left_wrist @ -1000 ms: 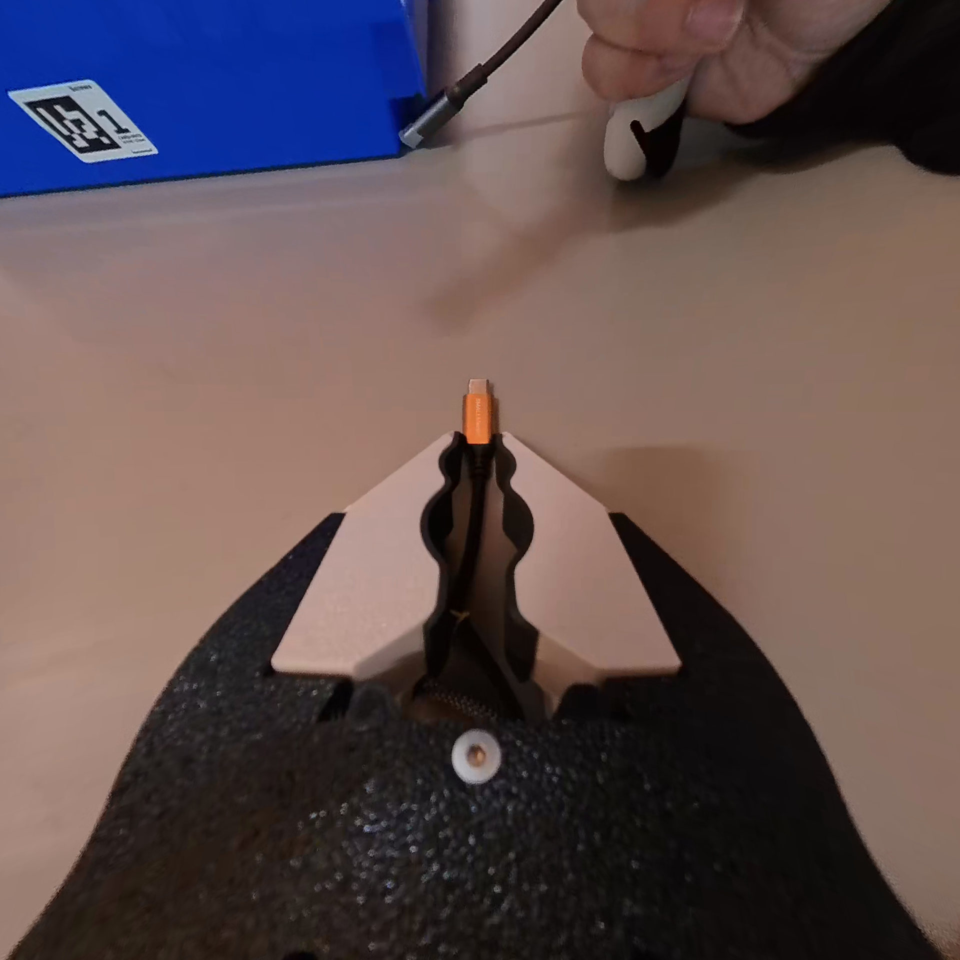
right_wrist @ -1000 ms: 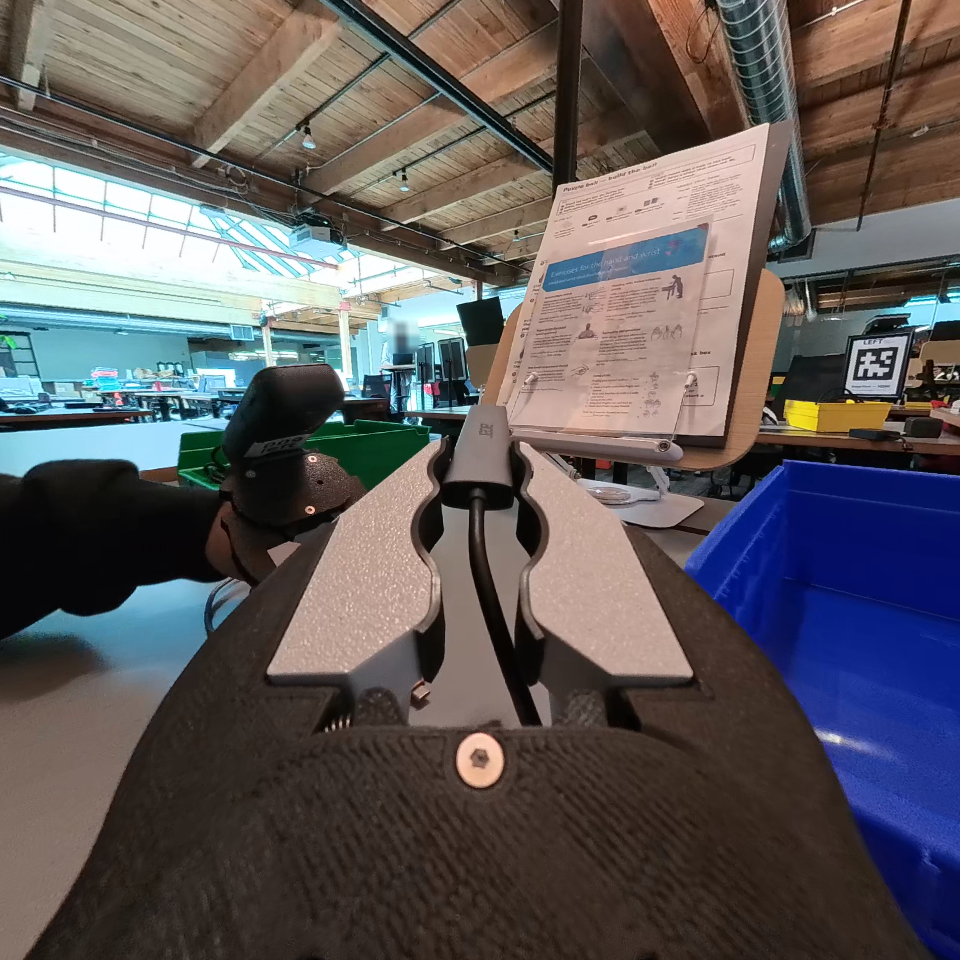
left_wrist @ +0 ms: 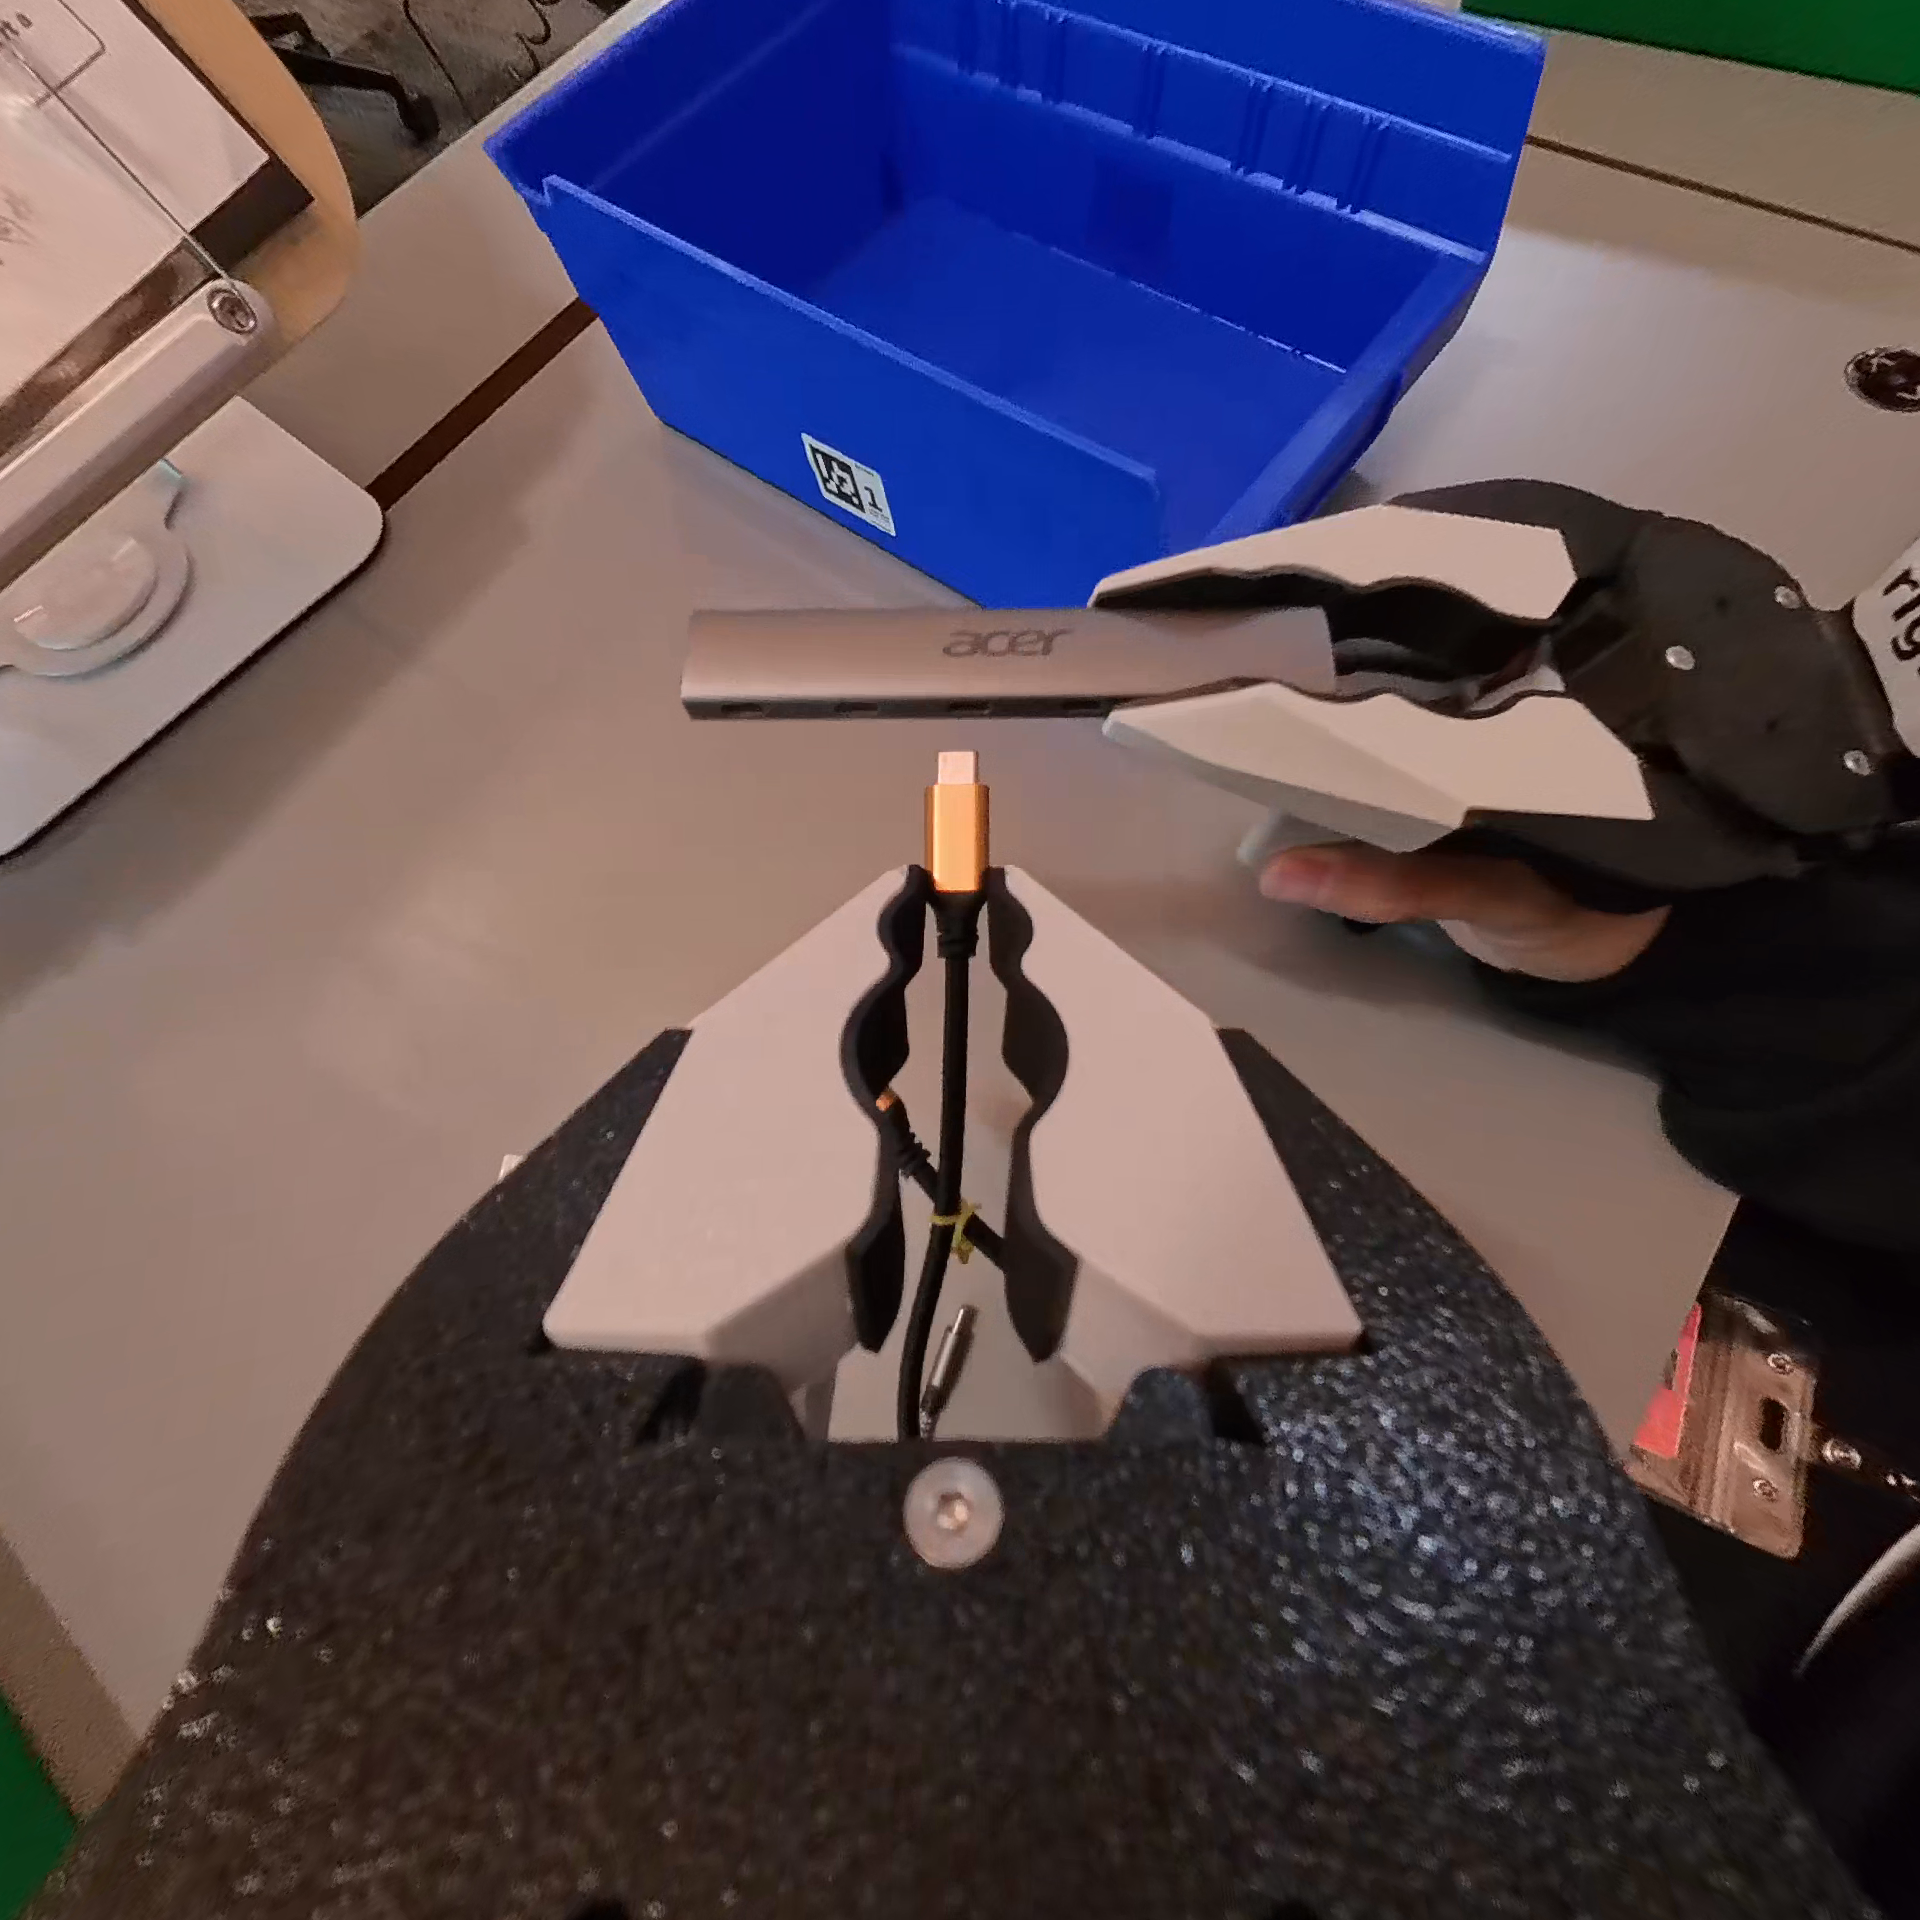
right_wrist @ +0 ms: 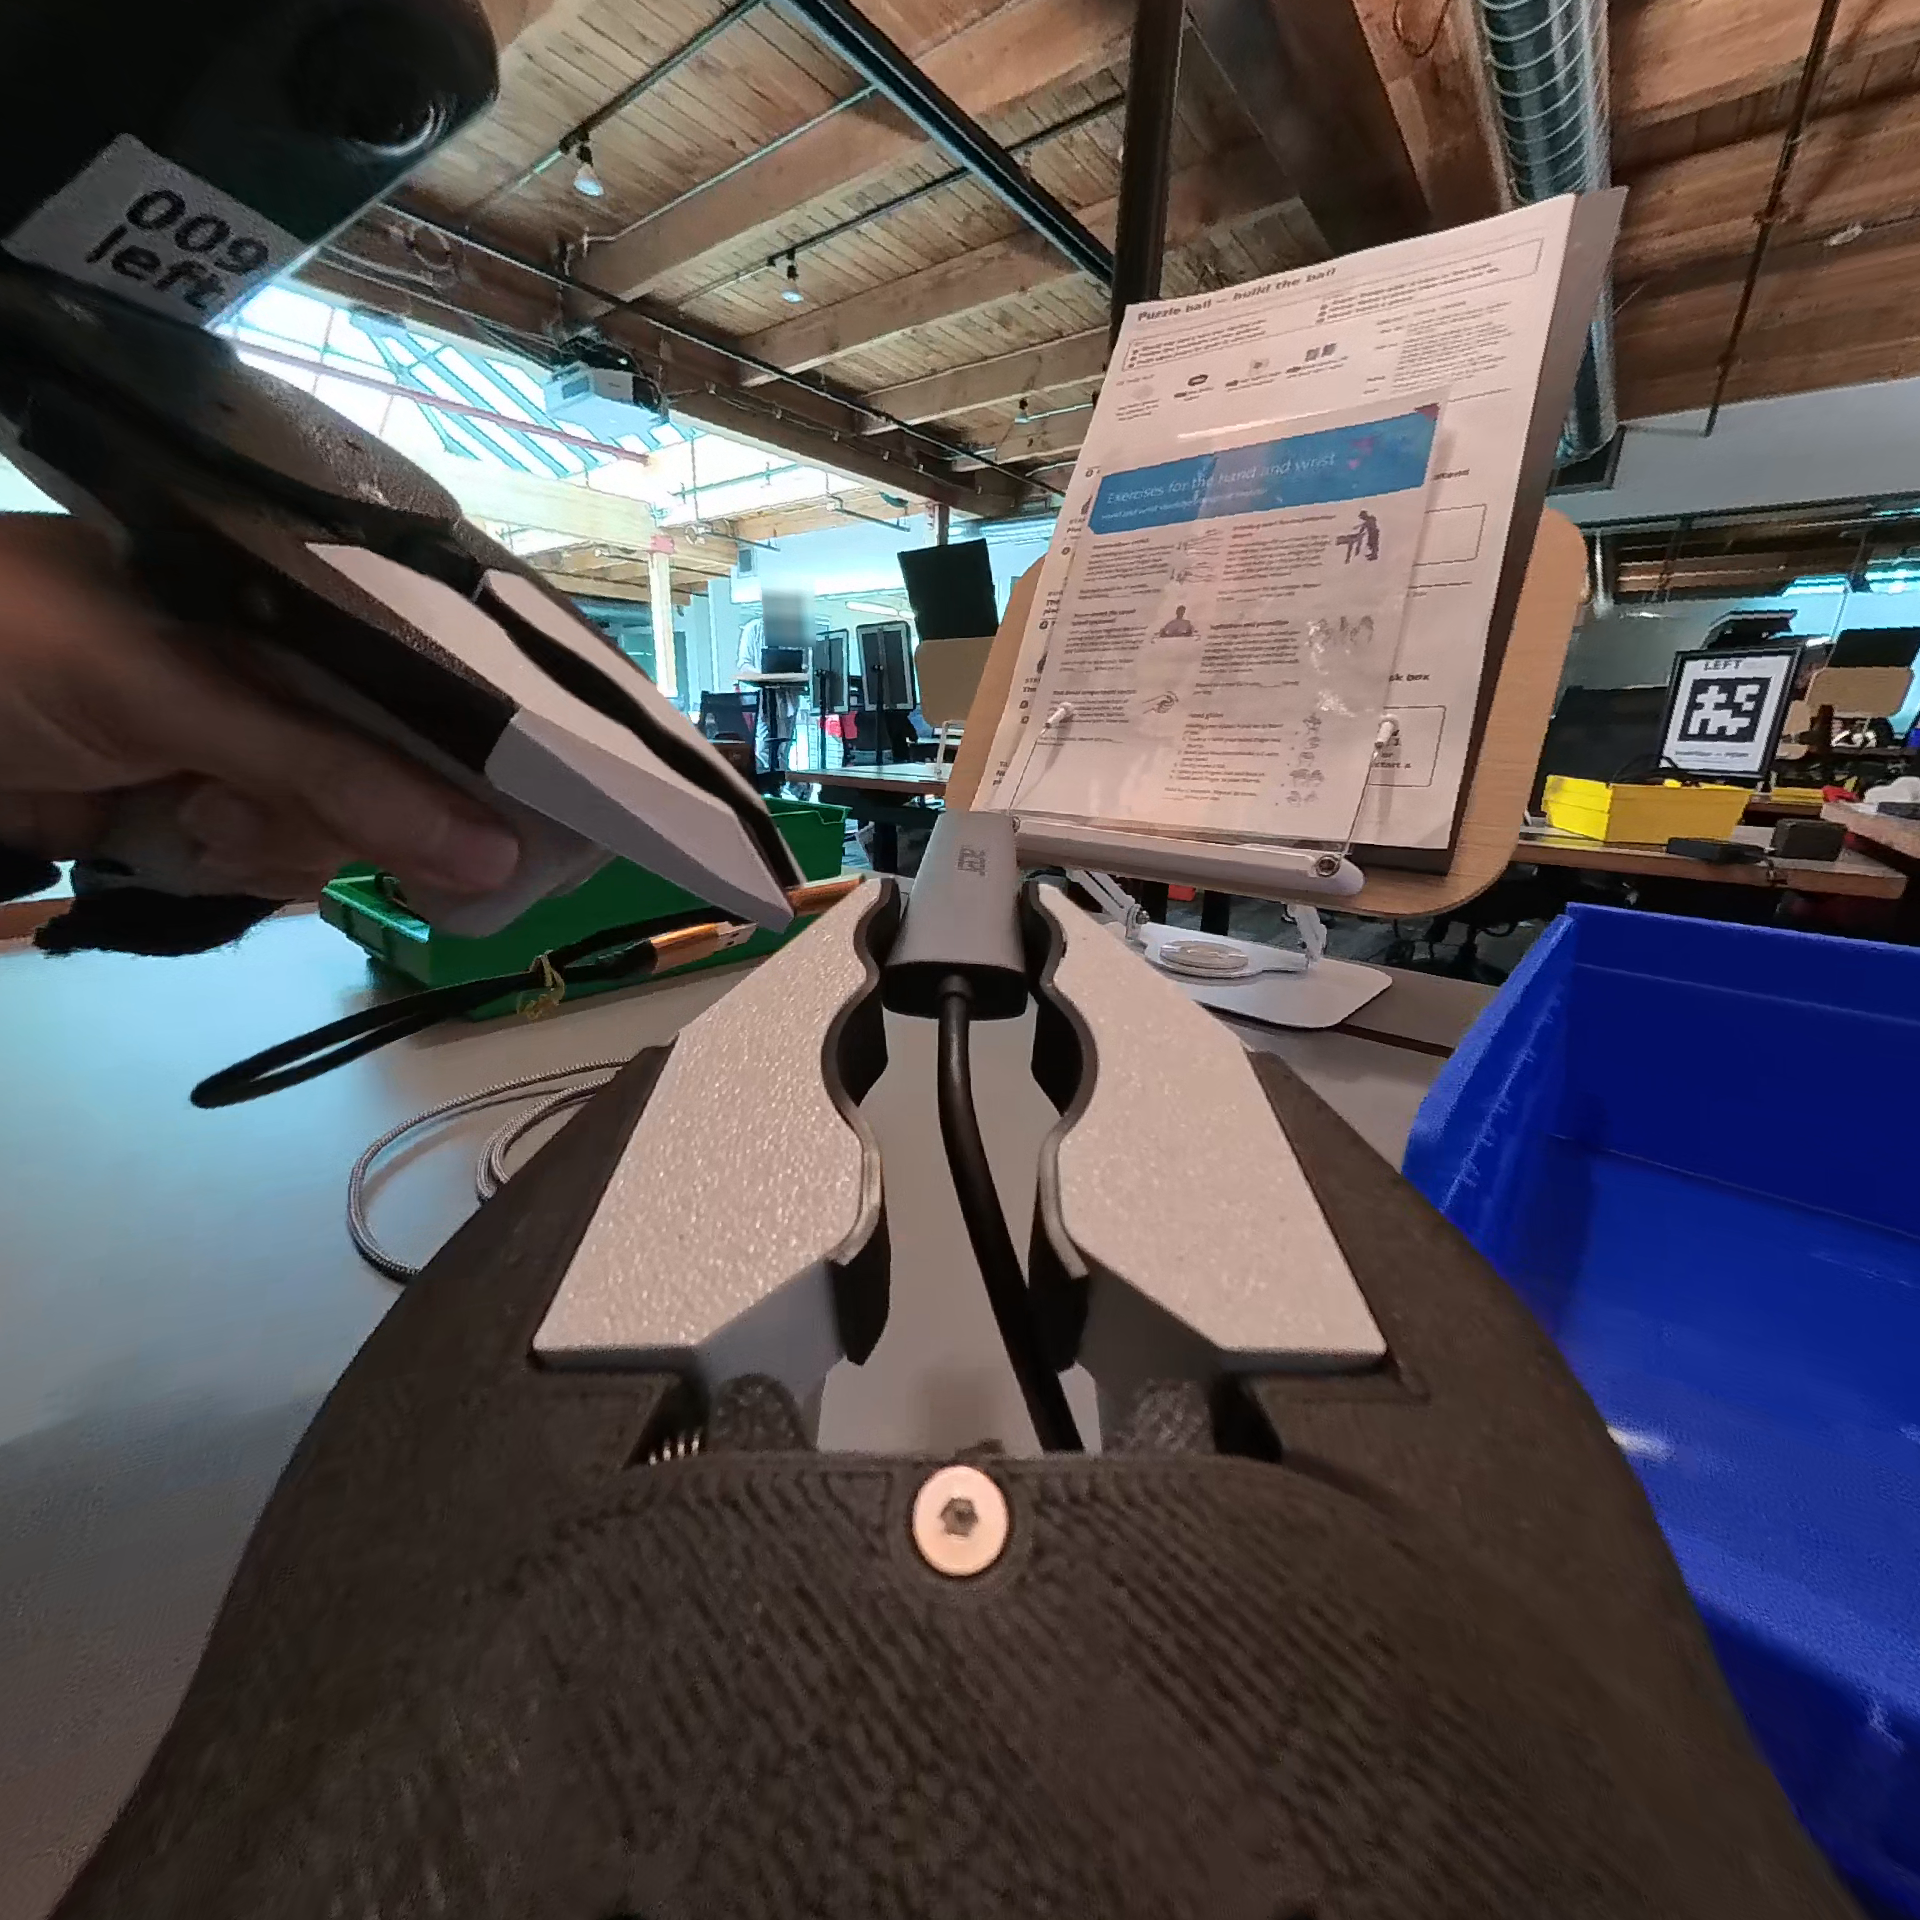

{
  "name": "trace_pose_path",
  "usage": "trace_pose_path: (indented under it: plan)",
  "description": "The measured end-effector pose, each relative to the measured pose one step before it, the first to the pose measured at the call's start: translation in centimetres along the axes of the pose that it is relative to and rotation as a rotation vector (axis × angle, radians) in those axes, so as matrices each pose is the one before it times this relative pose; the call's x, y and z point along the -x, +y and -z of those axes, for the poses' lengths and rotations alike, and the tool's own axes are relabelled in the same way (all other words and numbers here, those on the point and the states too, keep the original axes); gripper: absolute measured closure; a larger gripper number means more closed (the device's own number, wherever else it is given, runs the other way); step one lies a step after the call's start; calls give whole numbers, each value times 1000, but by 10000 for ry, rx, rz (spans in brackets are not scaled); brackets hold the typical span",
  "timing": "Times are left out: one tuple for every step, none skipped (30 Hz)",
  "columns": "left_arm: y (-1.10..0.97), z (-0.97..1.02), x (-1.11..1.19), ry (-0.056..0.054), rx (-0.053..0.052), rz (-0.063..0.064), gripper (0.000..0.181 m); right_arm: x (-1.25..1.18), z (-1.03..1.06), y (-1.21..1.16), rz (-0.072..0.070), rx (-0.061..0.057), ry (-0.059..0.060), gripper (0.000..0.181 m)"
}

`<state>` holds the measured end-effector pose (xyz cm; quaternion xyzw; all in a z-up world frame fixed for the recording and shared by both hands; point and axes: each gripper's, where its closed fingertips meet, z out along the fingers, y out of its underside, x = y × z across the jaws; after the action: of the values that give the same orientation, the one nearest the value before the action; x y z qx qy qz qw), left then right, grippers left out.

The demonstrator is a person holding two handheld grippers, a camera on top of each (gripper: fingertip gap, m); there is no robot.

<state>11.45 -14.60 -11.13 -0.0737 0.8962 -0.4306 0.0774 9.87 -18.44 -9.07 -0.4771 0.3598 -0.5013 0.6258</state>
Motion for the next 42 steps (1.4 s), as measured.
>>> trace_pose_path:
  plan:
    - [-104, -37, -56, -9, -23, 26, 172, 101, -38, 68, -2, 36, -61, 159]
    - [-73, -47, -52, 19, -13, 49, 172, 56, -9, -12, 26, -8, -17, 159]
    - [-63, -52, -34, 23, -14, 58, 172, 51, -17, 23, 43, 6, -18, 159]
    - [-60, -12, 15, 1, -34, 39, 172, 95, -42, 105, -9, 51, -56, 159]
    - [36, -2, 49, -22, 26, 13, 172, 34, -23, 65, -8, 30, -29, 159]
    - [-38, 38, -4, 5, -33, -14, 172, 47, -5, -16, 17, -10, -20, 159]
    - [-15, 57, -13, 10, -25, 7, 172, 39, 4, -24, 12, -21, -23, 159]
    - [88, 20, 21, 2, 54, 6, 172, 80, -20, 86, -18, 43, -66, 159]
    - [159, -38, 58, -20, 102, -15, 172, 105, -47, 93, 5, 57, -65, 159]
    - [115, -58, 39, -2, 67, -5, 172, 46, -17, 25, 72, 23, 7, 159]
    - [105, -57, 13, 7, 70, 10, 172, 74, -17, 19, 58, 19, -13, 159]
    - [107, -17, 28, -22, 86, -20, 172, 91, -25, 57, 19, 39, -48, 159]
    - [88, -10, 25, -48, 79, -50, 172, 45, -39, 52, 21, 41, -13, 159]
    - [39, -14, 29, -62, 60, -57, 172, 23, -37, 36, 43, 33, 24, 159]
    - [-20, 12, 42, -84, 29, -63, 172, 64, -31, 69, 9, 60, -13, 159]
    - [67, 82, 12, -79, 86, -63, 172, 130, -46, 87, 47, 79, -41, 159]
    - [78, 81, 27, -79, 85, -69, 172, 117, -29, 44, 162, 32, 40, 159]
    - [7, 42, 62, -68, 43, -41, 172, 98, -60, 70, 169, 58, 40, 159]
    - [59, -1, 78, -46, 61, -24, 172, 117, -75, 141, 84, 107, -45, 159]
    - [59, 8, 68, -22, 48, -33, 172, 49, -37, 47, 11, 33, -23, 159]
    - [-37, 15, 17, -3, -31, -20, 172, 22, 11, -4, -35, 3, -26, 158]
    - [16, -39, -20, -3, -11, -33, 172, 6, 11, 6, -95, 12, -23, 158]
    - [-20, -83, 21, -22, -43, -47, 172, -38, -12, 28, -113, 31, 24, 158]
    - [-125, -105, 34, -19, -120, -46, 173, -123, -19, 44, -136, 37, 50, 158]
    - [-160, -92, 52, -10, -153, -32, 173, -102, -31, 49, -165, 44, 9, 158]
    - [-282, 12, 42, 1, -237, 5, 173, -21, -11, 40, -129, 33, -24, 157]
    - [-354, 82, 78, -35, -280, -27, 173, -41, 15, 1, -140, 12, -3, 157]
    - [-258, 79, 107, -67, -202, -24, 173, 4, -32, 67, -73, 51, -9, 157]
    - [-91, 12, 111, -82, -47, -53, 173, 55, -72, 115, -21, 93, -13, 156]
    - [-313, 60, 215, -139, -194, -55, 172, 101, -75, 133, -45, 105, -28, 155]
    - [-484, 147, 182, -81, -289, 21, 172, 89, -56, 60, 64, 42, 6, 155]
    - [-178, 86, 47, 37, 9, 16, 172, -7, 16, -35, 106, -24, 78, 155]
    - [74, -35, 19, 26, 191, -118, 172, -146, 32, -83, -59, -67, 75, 156]
    - [-172, -58, -93, 23, -56, -113, 172, -308, 153, -298, -291, -250, 77, 156]
    - [-133, -80, -245, 97, -122, -9, 172, -287, 217, -286, -301, -232, -14, 157]
    - [-108, -74, -224, 70, -188, 16, 172, -186, 143, -184, -203, -147, -40, 157]
    - [-118, -48, -105, -6, -252, 5, 172, -90, 47, -132, 7, -115, 31, 157]
    - [-41, -31, -5, -49, -227, 32, 172, -31, -28, -100, 135, -93, 93, 157]
    - [-47, -5, 28, -49, -229, 72, 172, -9, -25, -70, 112, -79, 94, 157]
    - [-152, 40, -12, -37, -301, 25, 172, 5, 24, -146, 24, -134, 46, 157]
    - [-177, 85, -51, -38, -305, 28, 172, 16, 53, -163, -97, -148, -29, 157]
    - [-135, 102, -56, -76, -233, 26, 172, 24, 19, -89, -136, -86, -71, 157]
